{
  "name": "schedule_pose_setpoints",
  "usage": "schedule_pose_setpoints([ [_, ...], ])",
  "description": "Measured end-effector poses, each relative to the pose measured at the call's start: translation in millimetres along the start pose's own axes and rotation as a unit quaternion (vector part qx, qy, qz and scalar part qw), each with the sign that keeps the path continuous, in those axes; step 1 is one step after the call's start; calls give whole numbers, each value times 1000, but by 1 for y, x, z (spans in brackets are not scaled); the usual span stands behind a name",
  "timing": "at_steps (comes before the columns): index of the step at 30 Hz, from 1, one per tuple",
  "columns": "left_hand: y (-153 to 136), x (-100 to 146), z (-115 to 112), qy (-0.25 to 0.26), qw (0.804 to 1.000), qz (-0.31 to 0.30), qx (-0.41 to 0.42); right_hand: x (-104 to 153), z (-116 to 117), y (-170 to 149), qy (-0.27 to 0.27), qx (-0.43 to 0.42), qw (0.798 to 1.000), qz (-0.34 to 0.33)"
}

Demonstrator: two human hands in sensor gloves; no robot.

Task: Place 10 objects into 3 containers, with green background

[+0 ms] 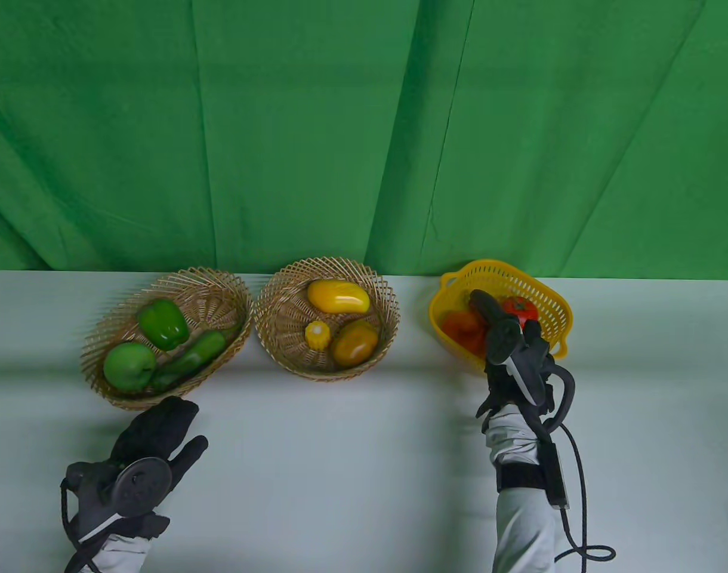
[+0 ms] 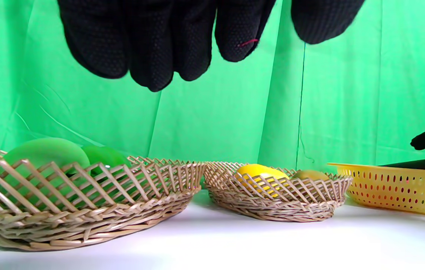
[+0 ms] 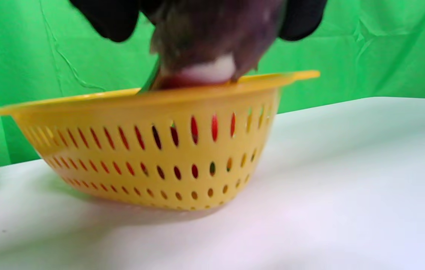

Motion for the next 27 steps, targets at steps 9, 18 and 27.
schedule_pose_setpoints([
  [9,2,-1,-3,-6,1000,-5,8,34,-34,0,-53,-57,995,-63],
  [18,5,-2,-4,-6,1000,-15,22,88,-36,17,-65,-95,982,-153],
  [27,9,-3,-7,-11,999,-22,35,144,-22,33,-67,-59,970,-226],
])
Point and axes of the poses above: the tracker on the back of each hand, its own y axis roughly to the thumb side, its own x axis roughly from the fingertips to the wrist, z = x × y, the point moved 2 cm from there along -x, roughly from the wrist to the fingertips, and after that the axes turned 3 degrees about -z, right-handed, at the moved point
